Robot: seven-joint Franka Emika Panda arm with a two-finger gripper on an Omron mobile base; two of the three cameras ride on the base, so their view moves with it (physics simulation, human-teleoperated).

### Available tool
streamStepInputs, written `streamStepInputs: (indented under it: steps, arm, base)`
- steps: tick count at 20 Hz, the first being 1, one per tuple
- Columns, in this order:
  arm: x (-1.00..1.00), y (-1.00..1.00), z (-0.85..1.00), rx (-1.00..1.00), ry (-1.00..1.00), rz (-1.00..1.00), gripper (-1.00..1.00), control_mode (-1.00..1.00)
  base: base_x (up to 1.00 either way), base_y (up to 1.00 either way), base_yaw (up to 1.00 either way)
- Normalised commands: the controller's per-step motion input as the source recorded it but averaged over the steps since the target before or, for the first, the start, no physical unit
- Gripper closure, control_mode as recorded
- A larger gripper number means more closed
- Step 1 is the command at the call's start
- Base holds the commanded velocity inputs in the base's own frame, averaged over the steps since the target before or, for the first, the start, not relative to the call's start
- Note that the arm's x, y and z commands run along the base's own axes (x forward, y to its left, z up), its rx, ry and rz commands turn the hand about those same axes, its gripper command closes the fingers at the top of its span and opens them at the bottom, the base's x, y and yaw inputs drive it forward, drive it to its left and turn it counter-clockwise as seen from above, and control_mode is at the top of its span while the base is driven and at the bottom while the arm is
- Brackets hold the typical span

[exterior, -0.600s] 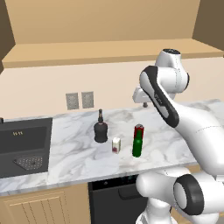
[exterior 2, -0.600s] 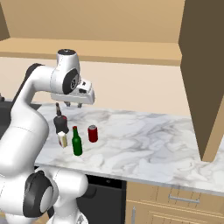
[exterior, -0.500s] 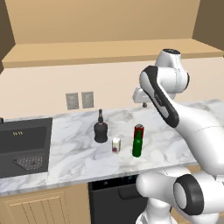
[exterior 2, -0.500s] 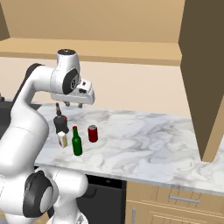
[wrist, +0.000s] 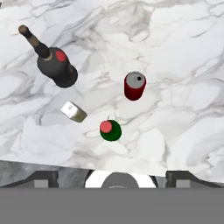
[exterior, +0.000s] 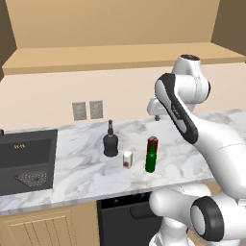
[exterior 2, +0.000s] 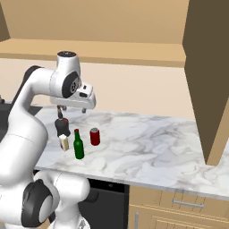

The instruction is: Sort all alcoholic drinks to one cabinet, and non-alcoholic drinks to the other.

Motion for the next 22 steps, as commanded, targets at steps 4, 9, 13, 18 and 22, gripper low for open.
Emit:
streamStepInputs:
  steps: [4,9,13,18,22]
  arm:
    - [-0.28,0.04,-0.14,0.0,0.0,0.01,-1.0,-1.0]
    - [-0.15,0.04,-0.19,-0.01,0.0,0.02,-1.0,-1.0]
    - [-0.01,0.0,-0.24,-0.01,0.0,0.01,-1.0,-1.0]
    - [0.0,0.0,-0.28,-0.01,0.0,0.02,-1.0,-1.0]
    - [0.0,0.0,-0.31,0.0,0.0,0.07,-1.0,-1.0]
  base:
    - [0.0,0.0,0.0]
    - [0.0,0.0,0.0]
    - [0.0,0.0,0.0]
    - [0.0,0.0,0.0]
    - [0.0,0.0,0.0]
